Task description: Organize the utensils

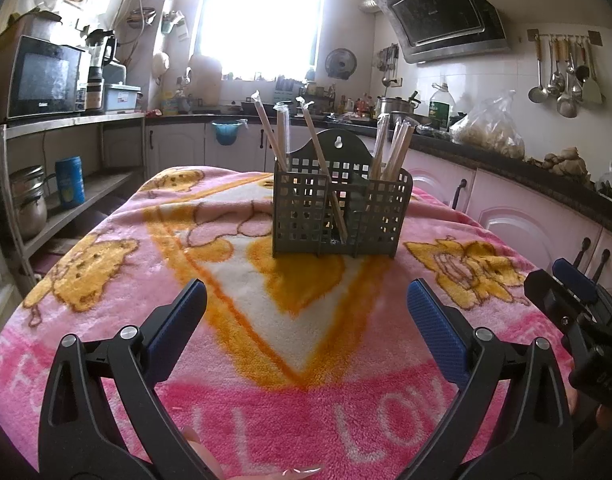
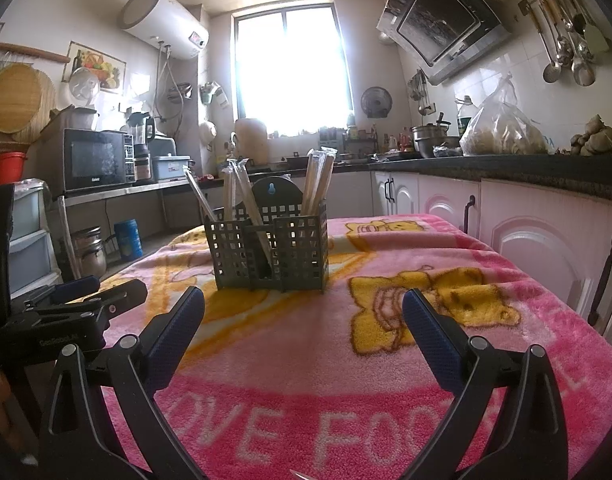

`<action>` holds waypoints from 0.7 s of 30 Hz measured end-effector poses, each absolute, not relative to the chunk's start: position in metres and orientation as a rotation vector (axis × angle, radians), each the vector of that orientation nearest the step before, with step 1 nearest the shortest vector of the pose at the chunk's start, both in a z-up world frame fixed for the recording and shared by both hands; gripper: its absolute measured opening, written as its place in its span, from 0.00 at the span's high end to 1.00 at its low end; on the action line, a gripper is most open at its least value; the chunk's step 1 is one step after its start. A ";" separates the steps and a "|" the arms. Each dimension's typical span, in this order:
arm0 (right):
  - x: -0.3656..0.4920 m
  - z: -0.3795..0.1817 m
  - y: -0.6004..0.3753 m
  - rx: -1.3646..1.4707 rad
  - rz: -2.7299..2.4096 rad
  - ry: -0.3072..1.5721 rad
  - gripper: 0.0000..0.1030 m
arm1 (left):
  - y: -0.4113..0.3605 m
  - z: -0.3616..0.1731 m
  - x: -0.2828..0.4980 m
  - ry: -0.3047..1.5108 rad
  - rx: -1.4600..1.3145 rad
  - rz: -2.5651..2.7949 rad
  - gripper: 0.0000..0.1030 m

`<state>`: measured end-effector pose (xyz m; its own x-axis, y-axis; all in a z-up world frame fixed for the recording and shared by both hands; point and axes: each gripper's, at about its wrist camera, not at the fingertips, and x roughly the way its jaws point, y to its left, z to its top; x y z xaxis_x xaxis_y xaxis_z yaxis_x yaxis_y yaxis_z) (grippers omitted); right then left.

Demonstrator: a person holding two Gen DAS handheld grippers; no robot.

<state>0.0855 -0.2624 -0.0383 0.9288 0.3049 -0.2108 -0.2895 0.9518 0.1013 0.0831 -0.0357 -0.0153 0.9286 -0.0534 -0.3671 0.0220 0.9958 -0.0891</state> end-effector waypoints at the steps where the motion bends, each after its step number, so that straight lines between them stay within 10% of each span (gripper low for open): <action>1: 0.085 -0.038 -0.262 0.068 0.305 0.228 0.06 | -0.036 -0.015 0.082 0.378 -0.083 -0.035 0.11; 21: 0.105 -0.032 -0.279 0.134 0.263 0.340 0.06 | -0.004 -0.022 0.096 0.471 -0.217 0.027 0.11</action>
<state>0.1048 -0.2791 -0.0325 0.9093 0.2762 -0.3113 -0.2315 0.9573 0.1731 0.0963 -0.0039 -0.0223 0.8912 -0.0243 -0.4529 -0.0756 0.9766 -0.2012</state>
